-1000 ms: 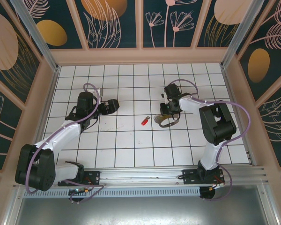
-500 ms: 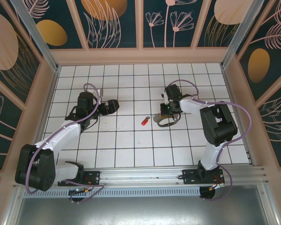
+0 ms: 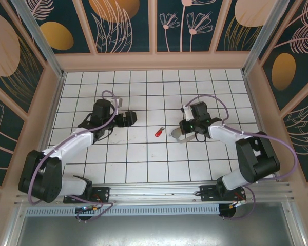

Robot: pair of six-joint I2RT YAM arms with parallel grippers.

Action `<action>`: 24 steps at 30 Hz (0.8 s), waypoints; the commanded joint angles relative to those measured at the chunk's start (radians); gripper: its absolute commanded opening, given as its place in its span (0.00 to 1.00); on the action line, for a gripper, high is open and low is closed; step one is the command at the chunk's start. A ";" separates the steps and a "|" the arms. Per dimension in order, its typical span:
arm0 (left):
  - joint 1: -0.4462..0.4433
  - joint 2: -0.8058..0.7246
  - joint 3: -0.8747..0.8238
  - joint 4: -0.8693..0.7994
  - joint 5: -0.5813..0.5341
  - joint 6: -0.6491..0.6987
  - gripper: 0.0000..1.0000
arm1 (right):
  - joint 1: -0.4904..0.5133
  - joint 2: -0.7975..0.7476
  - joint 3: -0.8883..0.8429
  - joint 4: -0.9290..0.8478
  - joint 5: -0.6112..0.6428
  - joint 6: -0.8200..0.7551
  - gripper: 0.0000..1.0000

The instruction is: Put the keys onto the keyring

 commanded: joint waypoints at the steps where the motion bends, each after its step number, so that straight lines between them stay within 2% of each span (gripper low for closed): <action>1: -0.042 0.047 0.054 -0.041 -0.026 0.043 0.83 | -0.003 -0.055 -0.040 0.118 -0.055 -0.016 0.00; 11: -0.121 0.161 0.135 -0.048 -0.030 0.053 0.73 | 0.000 -0.241 -0.184 0.278 -0.133 0.036 0.00; 15: -0.146 0.210 0.169 -0.053 -0.027 0.063 0.67 | 0.000 -0.284 -0.227 0.305 -0.107 0.087 0.00; 20: -0.168 0.274 0.216 -0.078 -0.037 0.082 0.59 | -0.002 -0.324 -0.256 0.283 -0.007 0.149 0.00; 24: -0.201 0.325 0.266 -0.085 -0.045 0.086 0.55 | -0.002 -0.383 -0.292 0.301 0.008 0.190 0.00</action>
